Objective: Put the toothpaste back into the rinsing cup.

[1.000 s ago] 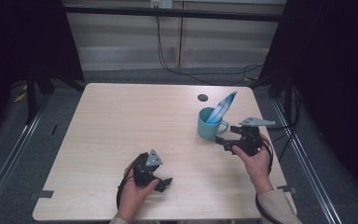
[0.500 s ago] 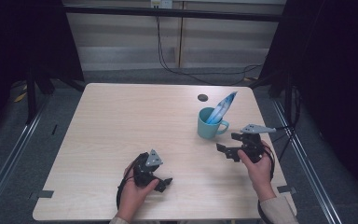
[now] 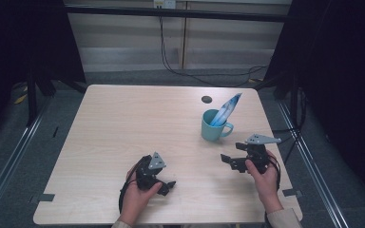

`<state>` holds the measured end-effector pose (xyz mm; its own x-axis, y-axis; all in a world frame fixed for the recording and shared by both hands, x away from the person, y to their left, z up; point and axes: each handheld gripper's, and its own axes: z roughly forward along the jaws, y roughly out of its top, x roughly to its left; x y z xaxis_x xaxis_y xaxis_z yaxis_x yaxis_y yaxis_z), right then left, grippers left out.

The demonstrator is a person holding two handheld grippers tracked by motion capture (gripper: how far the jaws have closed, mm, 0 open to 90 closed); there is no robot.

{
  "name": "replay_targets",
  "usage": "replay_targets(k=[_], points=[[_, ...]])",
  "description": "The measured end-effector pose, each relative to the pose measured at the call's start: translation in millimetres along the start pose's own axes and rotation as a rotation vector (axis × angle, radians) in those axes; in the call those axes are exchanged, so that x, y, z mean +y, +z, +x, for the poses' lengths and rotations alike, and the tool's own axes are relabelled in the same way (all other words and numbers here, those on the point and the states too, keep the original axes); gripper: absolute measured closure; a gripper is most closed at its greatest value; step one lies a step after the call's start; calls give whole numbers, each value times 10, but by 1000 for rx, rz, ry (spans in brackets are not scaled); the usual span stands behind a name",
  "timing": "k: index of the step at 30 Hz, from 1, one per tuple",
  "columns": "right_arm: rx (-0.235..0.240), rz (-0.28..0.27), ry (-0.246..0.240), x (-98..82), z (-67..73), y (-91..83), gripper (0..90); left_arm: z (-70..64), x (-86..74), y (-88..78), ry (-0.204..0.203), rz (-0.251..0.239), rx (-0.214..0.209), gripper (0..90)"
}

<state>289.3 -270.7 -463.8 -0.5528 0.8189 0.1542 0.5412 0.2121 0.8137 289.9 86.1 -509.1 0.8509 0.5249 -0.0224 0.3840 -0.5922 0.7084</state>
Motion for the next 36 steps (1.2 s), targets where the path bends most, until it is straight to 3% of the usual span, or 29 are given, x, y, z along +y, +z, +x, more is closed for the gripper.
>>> replay_targets(k=[36], points=[[-8, 83, -23, -540, -17, -31, 150, 1, 0, 0, 0, 0, -1, 46]])
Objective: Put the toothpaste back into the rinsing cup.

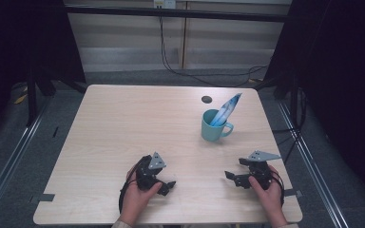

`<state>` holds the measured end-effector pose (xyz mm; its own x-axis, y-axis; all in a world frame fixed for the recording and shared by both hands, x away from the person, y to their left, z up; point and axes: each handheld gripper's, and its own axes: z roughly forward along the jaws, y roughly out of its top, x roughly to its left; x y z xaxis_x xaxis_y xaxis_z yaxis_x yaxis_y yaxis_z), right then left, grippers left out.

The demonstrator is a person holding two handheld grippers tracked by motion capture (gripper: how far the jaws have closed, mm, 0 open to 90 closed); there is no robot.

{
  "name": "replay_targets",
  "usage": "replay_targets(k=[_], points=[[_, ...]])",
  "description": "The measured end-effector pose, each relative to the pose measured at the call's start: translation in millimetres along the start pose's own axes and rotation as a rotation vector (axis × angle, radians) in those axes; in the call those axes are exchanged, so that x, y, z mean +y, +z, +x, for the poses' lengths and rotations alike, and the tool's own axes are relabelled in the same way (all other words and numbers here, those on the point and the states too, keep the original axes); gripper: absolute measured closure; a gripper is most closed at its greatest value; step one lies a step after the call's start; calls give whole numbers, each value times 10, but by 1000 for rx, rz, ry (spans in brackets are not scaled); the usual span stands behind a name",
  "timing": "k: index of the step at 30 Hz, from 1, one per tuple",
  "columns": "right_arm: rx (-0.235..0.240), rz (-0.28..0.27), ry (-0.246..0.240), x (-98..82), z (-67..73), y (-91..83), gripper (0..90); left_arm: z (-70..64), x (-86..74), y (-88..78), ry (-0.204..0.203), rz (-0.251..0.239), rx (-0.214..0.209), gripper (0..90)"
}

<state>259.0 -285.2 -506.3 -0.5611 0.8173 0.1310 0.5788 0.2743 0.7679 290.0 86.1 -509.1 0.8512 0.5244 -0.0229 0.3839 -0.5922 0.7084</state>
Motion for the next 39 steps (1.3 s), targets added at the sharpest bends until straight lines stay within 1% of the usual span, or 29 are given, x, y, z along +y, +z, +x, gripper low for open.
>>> replay_targets(k=[6, 9, 16, 20, 21, 39], points=[[-7, 9, -17, -45, 9, -19, 150, 0, 0, 0, 0, 0, 0, 46], [-12, 18, -37, -54, 12, -23, 150, 0, 0, 0, 1, 1, 1, 46], [-23, 52, -46, -57, 24, -13, 150, 0, -2, 2, -1, -3, -1, 46], [-57, 79, -91, -56, 71, 11, 141, 0, -2, 2, -1, -3, -1, 46], [-57, 80, -94, -57, 75, 12, 142, -1, -2, 2, -1, -3, -1, 46], [-54, 81, -89, -55, 69, 15, 137, 0, 0, 0, 0, 0, 1, 46]])
